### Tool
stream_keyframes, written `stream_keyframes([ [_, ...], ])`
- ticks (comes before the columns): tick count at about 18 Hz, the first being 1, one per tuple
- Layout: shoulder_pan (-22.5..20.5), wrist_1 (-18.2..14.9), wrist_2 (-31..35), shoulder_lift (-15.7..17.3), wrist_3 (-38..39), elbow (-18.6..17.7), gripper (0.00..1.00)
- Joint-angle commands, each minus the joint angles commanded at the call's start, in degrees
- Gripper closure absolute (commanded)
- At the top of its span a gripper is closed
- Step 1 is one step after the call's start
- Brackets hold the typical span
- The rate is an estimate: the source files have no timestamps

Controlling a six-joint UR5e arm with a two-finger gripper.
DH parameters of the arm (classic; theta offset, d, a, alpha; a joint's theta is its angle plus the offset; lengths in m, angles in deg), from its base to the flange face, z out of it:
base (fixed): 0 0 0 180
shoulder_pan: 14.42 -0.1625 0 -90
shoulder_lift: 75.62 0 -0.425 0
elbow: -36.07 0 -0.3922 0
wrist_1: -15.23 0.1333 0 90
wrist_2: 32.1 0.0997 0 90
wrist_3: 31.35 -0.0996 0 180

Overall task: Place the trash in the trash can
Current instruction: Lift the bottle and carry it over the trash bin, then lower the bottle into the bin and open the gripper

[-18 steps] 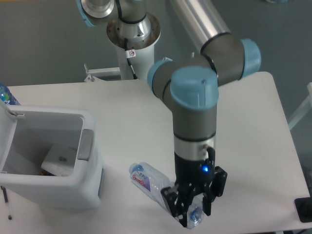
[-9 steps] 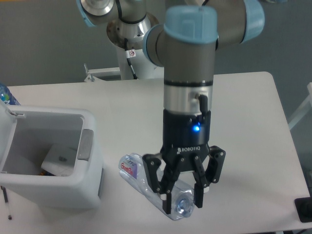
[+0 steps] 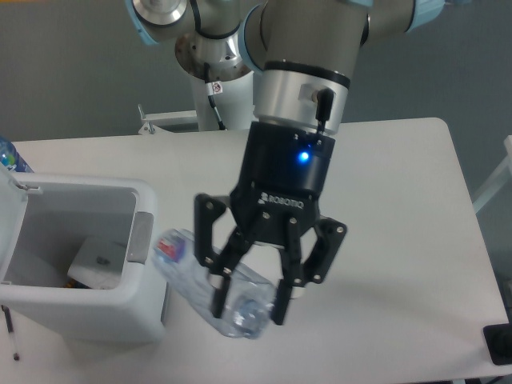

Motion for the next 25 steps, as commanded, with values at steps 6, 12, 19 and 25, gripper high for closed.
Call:
stream_keyframes([
  [6, 3.43, 0.00, 0.08, -0.09, -0.36, -1.58, 0.61],
  [12, 6.41, 0.00, 0.61, 0.17, -0.79, -3.60, 0.61],
  [19, 9.93, 0.00, 0.79, 1.40, -7.99, -8.26, 0.59],
  [25, 12.04, 0.18, 0.87, 2.37, -14.84, -11.94, 0.58],
])
